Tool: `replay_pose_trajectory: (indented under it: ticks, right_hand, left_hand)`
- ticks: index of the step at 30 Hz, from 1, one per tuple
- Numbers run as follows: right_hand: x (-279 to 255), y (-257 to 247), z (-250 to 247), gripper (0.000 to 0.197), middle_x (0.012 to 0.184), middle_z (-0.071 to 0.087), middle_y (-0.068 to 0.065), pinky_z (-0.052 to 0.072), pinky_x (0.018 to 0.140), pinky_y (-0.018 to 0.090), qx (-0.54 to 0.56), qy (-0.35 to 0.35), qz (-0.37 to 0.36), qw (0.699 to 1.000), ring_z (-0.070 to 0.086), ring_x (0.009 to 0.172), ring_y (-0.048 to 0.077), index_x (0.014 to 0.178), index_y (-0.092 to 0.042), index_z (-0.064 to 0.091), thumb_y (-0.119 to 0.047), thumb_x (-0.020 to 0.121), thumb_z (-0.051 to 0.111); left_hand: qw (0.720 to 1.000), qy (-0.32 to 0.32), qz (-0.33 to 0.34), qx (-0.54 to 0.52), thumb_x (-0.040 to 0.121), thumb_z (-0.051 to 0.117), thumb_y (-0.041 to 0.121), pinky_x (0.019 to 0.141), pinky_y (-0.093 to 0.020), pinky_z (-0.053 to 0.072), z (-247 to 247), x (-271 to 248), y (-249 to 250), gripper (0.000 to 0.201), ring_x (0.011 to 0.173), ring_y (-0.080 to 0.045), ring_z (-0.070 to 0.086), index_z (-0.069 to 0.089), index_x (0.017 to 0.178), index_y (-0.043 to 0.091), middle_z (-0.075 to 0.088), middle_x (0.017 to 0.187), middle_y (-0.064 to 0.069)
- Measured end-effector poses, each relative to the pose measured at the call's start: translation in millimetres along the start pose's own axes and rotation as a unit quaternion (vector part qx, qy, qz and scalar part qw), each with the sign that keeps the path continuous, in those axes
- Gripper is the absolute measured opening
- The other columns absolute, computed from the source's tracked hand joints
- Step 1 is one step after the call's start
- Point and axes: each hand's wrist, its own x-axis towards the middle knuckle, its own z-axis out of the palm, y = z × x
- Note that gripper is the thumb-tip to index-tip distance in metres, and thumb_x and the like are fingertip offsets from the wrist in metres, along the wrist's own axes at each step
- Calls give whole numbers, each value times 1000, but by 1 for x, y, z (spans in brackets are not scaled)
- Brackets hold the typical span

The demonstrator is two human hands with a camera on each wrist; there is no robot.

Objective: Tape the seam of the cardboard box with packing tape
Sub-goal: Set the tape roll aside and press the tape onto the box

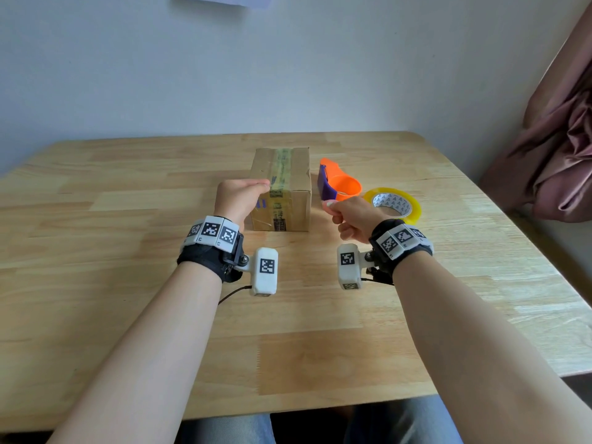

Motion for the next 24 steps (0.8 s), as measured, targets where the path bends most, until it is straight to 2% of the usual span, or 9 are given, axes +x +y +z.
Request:
replay_pose_trajectory:
  ticks: [2, 5, 6, 8, 10, 12, 18, 21, 24]
  right_hand:
    - [-2, 0, 1, 36, 68, 41, 5, 21, 35, 16, 30, 7, -9, 999, 25, 39, 9, 65, -16, 48, -10, 101, 46]
    - [-5, 0, 0, 22, 71, 49, 9, 20, 36, 16, 103, 6, -15, 995, 26, 41, 10, 74, -14, 49, -10, 95, 45]
    - [-6, 0, 0, 16, 71, 51, 9, 21, 35, 16, 121, 2, -17, 992, 28, 42, 10, 81, -13, 51, -15, 97, 50]
    - [-6, 1, 0, 20, 69, 51, 8, 23, 34, 15, 135, -8, -26, 990, 28, 43, 9, 88, -14, 52, -28, 100, 58]
    - [-6, 3, 0, 29, 64, 46, 5, 20, 33, 15, 128, -13, -42, 991, 26, 41, 8, 78, -17, 50, -28, 104, 54]
    - [-5, 5, 0, 37, 60, 42, 2, 19, 33, 15, 127, -17, -53, 990, 25, 39, 7, 69, -17, 46, -21, 106, 49]
    - [-4, 10, 1, 41, 57, 37, 3, 22, 31, 16, 146, 1, -45, 988, 26, 35, 8, 64, -14, 42, 1, 101, 35]
    - [-6, 11, 3, 40, 61, 33, 4, 20, 33, 17, 129, 3, -36, 991, 22, 38, 9, 61, -16, 37, 8, 92, 29]
    - [-8, 10, 7, 31, 67, 39, 8, 20, 34, 17, 109, 28, -28, 993, 22, 39, 11, 65, -14, 34, 9, 85, 32]
  left_hand:
    - [1000, -1, -2, 0, 93, 72, 18, 59, -22, 35, 0, 0, 0, 22, 70, 4, 50, 80, 113, 20, 69, 95, 11]
    - [1000, -3, -5, -9, 92, 72, 17, 80, -31, 39, -1, 0, 0, 23, 76, 8, 50, 80, 114, 18, 67, 88, 16]
    - [1000, -4, -6, -12, 92, 73, 17, 83, -32, 38, -1, -1, 0, 23, 77, 8, 50, 80, 114, 18, 65, 86, 18]
    - [1000, -5, -6, -18, 92, 73, 16, 85, -32, 38, 0, -1, 0, 23, 77, 8, 50, 80, 114, 17, 64, 84, 19]
    - [1000, -3, -4, -21, 92, 73, 16, 85, -32, 39, 0, -1, 0, 23, 77, 8, 51, 80, 114, 17, 64, 84, 19]
    - [1000, -3, -4, -22, 92, 73, 16, 85, -31, 39, 0, -1, -1, 23, 78, 7, 51, 80, 113, 17, 64, 85, 19]
    - [1000, -3, 3, -16, 92, 72, 17, 82, -31, 40, 0, -2, -2, 22, 79, 7, 51, 80, 113, 18, 66, 90, 17]
    - [1000, -5, 3, -12, 93, 72, 17, 74, -28, 41, 0, -2, -2, 22, 79, 7, 51, 80, 113, 19, 66, 89, 17]
    - [1000, -3, 4, -8, 93, 72, 18, 63, -23, 39, -1, -3, -2, 22, 79, 7, 51, 80, 113, 19, 65, 88, 18]
